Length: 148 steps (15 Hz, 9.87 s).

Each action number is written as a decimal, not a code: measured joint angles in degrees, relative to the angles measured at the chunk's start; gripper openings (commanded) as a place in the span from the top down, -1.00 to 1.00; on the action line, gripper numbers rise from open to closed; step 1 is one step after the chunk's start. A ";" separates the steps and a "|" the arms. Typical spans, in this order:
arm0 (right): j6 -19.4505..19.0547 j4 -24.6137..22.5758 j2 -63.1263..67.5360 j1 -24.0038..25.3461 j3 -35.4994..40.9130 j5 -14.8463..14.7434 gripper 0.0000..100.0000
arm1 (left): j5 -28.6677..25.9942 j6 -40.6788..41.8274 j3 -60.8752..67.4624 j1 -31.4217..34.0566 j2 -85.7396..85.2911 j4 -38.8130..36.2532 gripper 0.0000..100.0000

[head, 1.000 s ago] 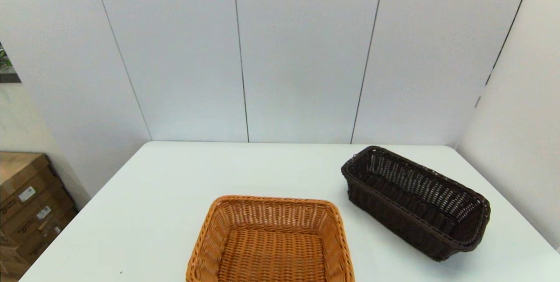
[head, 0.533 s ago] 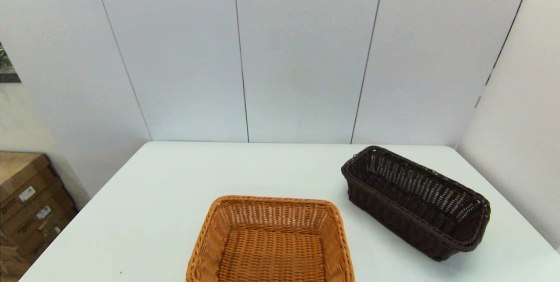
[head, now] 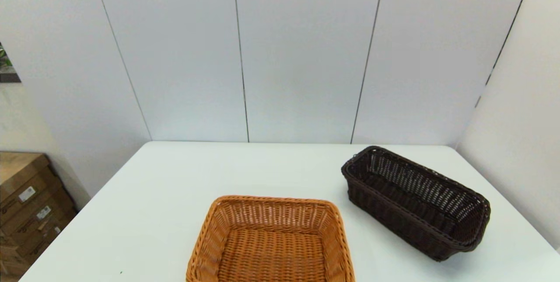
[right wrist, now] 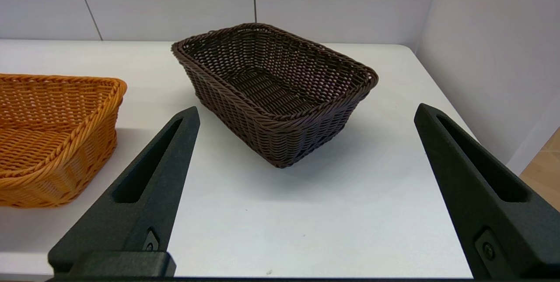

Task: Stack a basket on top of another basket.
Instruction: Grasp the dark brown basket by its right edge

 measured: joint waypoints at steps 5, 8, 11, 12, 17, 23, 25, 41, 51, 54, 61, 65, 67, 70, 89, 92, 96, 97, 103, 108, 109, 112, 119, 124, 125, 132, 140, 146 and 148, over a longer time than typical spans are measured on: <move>0.01 0.00 0.00 0.00 0.00 -0.02 -1.00 | 0.02 -0.33 0.00 -0.02 -0.05 -0.30 -1.00; 0.01 0.02 0.00 0.00 0.00 -0.05 -1.00 | 0.02 -0.67 0.00 -0.16 -1.73 -0.35 -1.00; 0.00 0.02 0.00 0.00 0.00 -0.05 -1.00 | 0.00 -2.39 0.00 -0.29 -2.84 -0.35 -1.00; 0.00 0.00 0.00 0.00 0.00 -0.07 -1.00 | 0.00 -2.39 0.00 -0.29 -3.00 -0.33 -1.00; -0.02 0.02 0.00 0.00 -0.02 -0.05 -1.00 | 0.02 -2.43 0.00 -0.32 -3.19 -0.33 -1.00; -0.02 0.02 0.00 0.00 -0.02 -0.10 -1.00 | 0.00 -2.41 0.00 -0.33 -3.22 -0.30 -1.00; 0.01 0.02 0.00 0.00 -0.02 -0.10 -1.00 | 0.00 -2.41 0.00 -0.32 -3.22 -0.30 -1.00; 0.00 0.02 0.00 0.00 0.00 -0.07 -1.00 | 0.00 -2.41 0.00 -0.32 -3.22 -0.30 -1.00; -0.20 0.50 0.00 0.00 -2.89 -0.05 -1.00 | 0.00 -2.41 0.00 -0.33 -3.22 -0.30 -1.00; -0.15 6.12 0.00 0.00 -9.59 0.07 -1.00 | 0.00 -2.41 0.00 -0.33 -3.22 -0.33 -1.00; -0.30 17.94 4.94 0.00 -21.09 0.11 -1.00 | 0.02 -2.41 0.00 -0.32 -3.22 -0.30 -1.00; -0.59 18.43 8.52 -0.02 -21.49 0.02 -1.00 | 0.00 -2.39 0.00 -0.32 -3.22 -0.30 -1.00; -0.91 18.19 11.91 -0.05 -22.41 0.07 -1.00 | 0.00 -2.41 0.00 -0.32 -3.22 -0.30 -1.00; -1.41 17.81 18.33 -0.05 -24.88 0.22 -1.00 | 0.00 -2.41 0.00 -0.32 -3.22 -0.33 -1.00; -2.22 26.67 54.47 -0.16 -42.75 -3.35 -1.00 | 0.00 -2.41 0.00 -0.32 -3.22 -0.33 -1.00; -2.11 30.93 55.85 -0.20 -44.02 -7.17 -1.00 | 0.00 -2.41 0.00 -0.32 -3.22 -0.33 -1.00; -1.89 33.32 57.05 -0.24 -45.40 -11.52 -1.00 | 0.00 -2.41 0.00 -0.32 -3.22 -0.30 -1.00; -1.74 33.32 57.42 -0.50 -45.42 -12.76 -1.00 | 0.02 -2.41 0.00 -0.32 -3.22 -0.30 -1.00; 0.41 33.24 59.45 -0.27 -45.18 -15.48 -1.00 | 0.00 -2.41 0.00 -0.33 -3.22 -0.33 -1.00; 5.24 32.96 60.11 1.54 -45.59 -9.17 -1.00 | -0.02 -2.41 0.00 -0.32 -3.22 -0.30 -1.00; 7.06 33.00 60.81 1.95 -45.86 -8.62 -1.00 | 0.00 -2.41 0.00 -0.29 -3.22 -0.30 -1.00; 8.45 33.27 63.40 3.57 -46.95 -8.57 -1.00 | 0.00 -2.43 0.00 -0.32 -3.22 -0.30 -1.00; 19.44 43.65 70.64 5.34 -55.43 -9.01 -1.00 | 0.00 -2.41 0.00 -0.32 -3.22 -0.30 -1.00; 31.54 49.09 76.24 9.75 -59.82 -8.77 -1.00 | -0.02 -2.43 0.00 -0.29 -3.22 -0.30 -1.00; 34.41 50.36 77.40 11.33 -60.78 -8.68 -1.00 | 0.00 -2.41 0.00 -0.32 -3.22 -0.33 -1.00; 40.91 51.38 86.21 15.59 -64.77 -8.16 -1.00 | 0.02 -2.41 0.00 -0.33 -3.22 -0.30 -1.00; 42.31 47.65 94.96 12.73 -67.50 -8.24 -1.00 | -0.02 -2.41 0.00 -0.29 -3.22 -0.30 -1.00; 42.31 47.41 99.32 5.32 -67.50 -8.46 -1.00 | 0.00 -2.41 0.00 -0.32 -3.22 -0.30 -1.00; 42.23 47.13 99.87 3.52 -67.50 -8.34 -1.00 | 0.00 -2.41 0.00 -0.32 -3.22 -0.30 -1.00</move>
